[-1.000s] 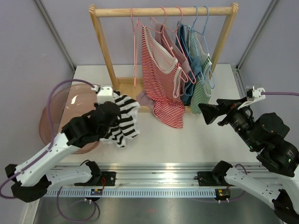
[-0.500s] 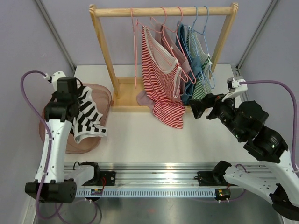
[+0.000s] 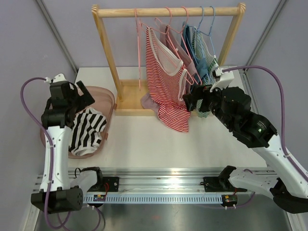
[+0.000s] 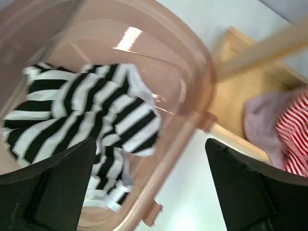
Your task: Remove the tank top from the hanger
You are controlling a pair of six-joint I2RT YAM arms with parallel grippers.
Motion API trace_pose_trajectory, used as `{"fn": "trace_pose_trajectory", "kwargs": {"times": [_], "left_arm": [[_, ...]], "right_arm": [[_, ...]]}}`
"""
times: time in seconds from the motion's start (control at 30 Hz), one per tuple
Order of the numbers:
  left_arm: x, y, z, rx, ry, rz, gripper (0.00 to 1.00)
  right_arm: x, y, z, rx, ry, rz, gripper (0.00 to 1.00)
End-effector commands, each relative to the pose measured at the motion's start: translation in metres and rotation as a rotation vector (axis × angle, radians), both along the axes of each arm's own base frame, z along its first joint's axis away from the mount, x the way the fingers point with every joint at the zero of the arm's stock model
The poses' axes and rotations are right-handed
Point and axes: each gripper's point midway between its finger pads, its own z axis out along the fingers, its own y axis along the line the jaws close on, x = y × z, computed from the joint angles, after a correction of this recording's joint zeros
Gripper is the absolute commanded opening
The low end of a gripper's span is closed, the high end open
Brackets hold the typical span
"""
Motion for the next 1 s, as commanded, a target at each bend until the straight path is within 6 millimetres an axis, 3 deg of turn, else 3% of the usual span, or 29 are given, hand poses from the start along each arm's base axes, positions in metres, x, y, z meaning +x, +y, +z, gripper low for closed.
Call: {"fn": "trace_pose_trajectory", "kwargs": {"times": [0.0, 0.07, 0.1, 0.17, 0.2, 0.23, 0.27, 0.3, 0.37, 0.4, 0.53, 0.57, 0.6, 0.77, 0.87, 0.97], "left_arm": [[-0.002, -0.046, 0.025, -0.034, -0.136, -0.201, 0.99], [-0.013, -0.069, 0.02, -0.044, -0.141, -0.274, 0.99], [-0.017, -0.075, 0.017, -0.049, -0.14, -0.292, 0.99], [-0.026, -0.095, 0.0, -0.069, -0.112, -0.361, 0.99], [-0.031, -0.1, -0.001, -0.072, -0.121, -0.38, 0.99], [-0.035, -0.113, -0.007, -0.077, -0.114, -0.43, 0.99], [-0.038, -0.12, -0.018, -0.084, -0.098, -0.452, 0.99], [-0.04, -0.126, -0.022, -0.087, -0.094, -0.476, 0.99], [-0.047, -0.149, -0.033, -0.093, -0.083, -0.562, 0.99], [-0.049, -0.157, -0.036, -0.097, -0.08, -0.595, 0.99], [-0.067, -0.209, -0.047, -0.103, -0.059, -0.809, 0.99], [-0.07, -0.212, -0.048, -0.101, -0.052, -0.83, 0.99], [-0.073, -0.217, -0.049, -0.103, -0.048, -0.853, 0.99], [-0.081, -0.22, -0.046, -0.099, -0.069, -0.905, 0.99], [-0.083, -0.217, -0.054, -0.088, -0.045, -0.9, 0.99], [-0.085, -0.212, -0.064, -0.07, -0.022, -0.89, 0.99]], "right_arm": [[0.014, -0.006, 0.043, 0.014, -0.11, -0.063, 0.99], [0.025, -0.005, 0.045, -0.021, -0.109, -0.098, 1.0], [0.027, -0.008, 0.059, -0.025, -0.136, -0.11, 0.99], [0.038, -0.002, 0.056, -0.074, -0.12, -0.119, 0.99], [0.039, -0.002, 0.07, -0.079, -0.145, -0.116, 0.99], [0.044, -0.001, 0.071, -0.091, -0.139, -0.114, 0.98], [0.054, 0.008, 0.065, -0.114, -0.117, -0.104, 0.96], [0.057, 0.008, 0.081, -0.1, -0.139, -0.096, 0.94], [0.077, 0.015, 0.072, -0.126, -0.098, -0.064, 0.86], [0.08, 0.015, 0.085, -0.116, -0.12, -0.052, 0.82], [0.102, 0.03, 0.091, -0.135, -0.139, 0.013, 0.72], [0.112, 0.035, 0.084, -0.146, -0.123, 0.021, 0.67], [0.114, 0.036, 0.092, -0.136, -0.139, 0.027, 0.63], [0.145, 0.048, 0.083, -0.146, -0.11, 0.07, 0.6], [0.161, 0.056, 0.069, -0.171, -0.084, 0.077, 0.57], [0.169, 0.068, 0.07, -0.168, -0.089, 0.128, 0.56]]}}
